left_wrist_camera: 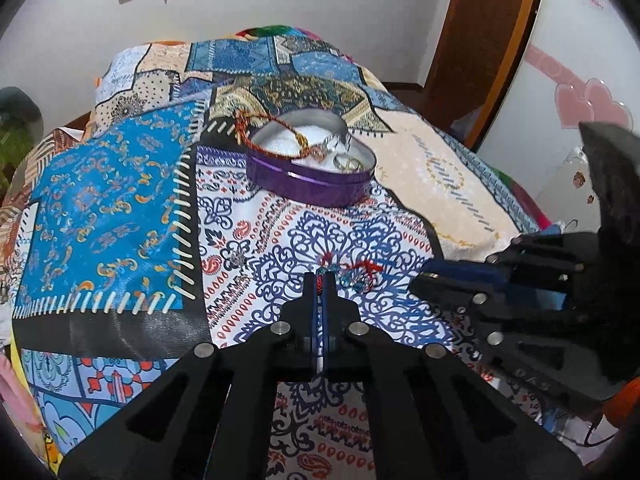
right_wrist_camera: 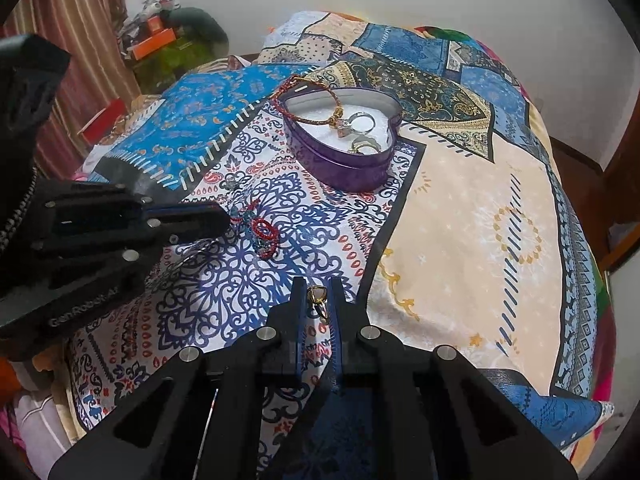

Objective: Organize jewelry
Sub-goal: 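Carry the red bracelet and gold earring over the purple heart tin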

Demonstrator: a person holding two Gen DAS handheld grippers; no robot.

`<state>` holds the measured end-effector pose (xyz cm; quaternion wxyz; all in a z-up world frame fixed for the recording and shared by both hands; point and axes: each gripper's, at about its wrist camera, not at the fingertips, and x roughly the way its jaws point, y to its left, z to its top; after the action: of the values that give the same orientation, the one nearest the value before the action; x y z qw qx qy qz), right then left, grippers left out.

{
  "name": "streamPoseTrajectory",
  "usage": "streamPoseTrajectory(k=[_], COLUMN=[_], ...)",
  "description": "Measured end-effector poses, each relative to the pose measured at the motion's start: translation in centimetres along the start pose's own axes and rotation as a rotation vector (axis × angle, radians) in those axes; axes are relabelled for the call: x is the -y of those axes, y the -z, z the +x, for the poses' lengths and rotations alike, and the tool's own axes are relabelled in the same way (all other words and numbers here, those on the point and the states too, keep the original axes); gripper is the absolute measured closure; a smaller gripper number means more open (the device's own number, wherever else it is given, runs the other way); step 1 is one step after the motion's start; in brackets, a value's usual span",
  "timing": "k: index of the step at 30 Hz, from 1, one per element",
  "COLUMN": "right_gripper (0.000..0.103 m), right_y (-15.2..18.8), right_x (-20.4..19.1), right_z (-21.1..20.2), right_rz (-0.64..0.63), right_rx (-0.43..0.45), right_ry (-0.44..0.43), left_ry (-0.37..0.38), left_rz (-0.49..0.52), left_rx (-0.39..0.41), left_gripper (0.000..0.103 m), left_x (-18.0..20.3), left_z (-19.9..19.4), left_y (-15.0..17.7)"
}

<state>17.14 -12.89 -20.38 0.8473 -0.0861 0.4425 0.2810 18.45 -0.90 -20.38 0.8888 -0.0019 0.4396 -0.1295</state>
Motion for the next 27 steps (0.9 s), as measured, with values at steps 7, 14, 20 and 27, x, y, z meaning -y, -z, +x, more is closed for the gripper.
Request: streamPoseTrajectory(k=[7,14,20,27], right_gripper=[0.094,0.094,0.094,0.094], right_y=[-0.1,-0.8,-1.8,-3.0], right_x=[-0.2,0.2,0.2,0.4], right_z=[-0.7,-2.4,-3.9,-4.9], right_rz=[0.006,0.026,0.024,0.031], right_rx=[0.022,0.072,0.127,0.180], right_ry=[0.011,0.028,0.045,0.055], left_ry=[-0.005,-0.011,-0.022,-0.024], left_rz=[-0.023,-0.045,-0.047,-0.029], left_rx=[0.062,0.126,0.165,0.204], left_gripper=[0.103,0.103,0.103,0.103], left_x=[-0.6,-1.4,-1.7,-1.4], left_z=[-2.6,-5.1,-6.6,-7.3], left_y=[-0.7,-1.4,-2.3,-3.5])
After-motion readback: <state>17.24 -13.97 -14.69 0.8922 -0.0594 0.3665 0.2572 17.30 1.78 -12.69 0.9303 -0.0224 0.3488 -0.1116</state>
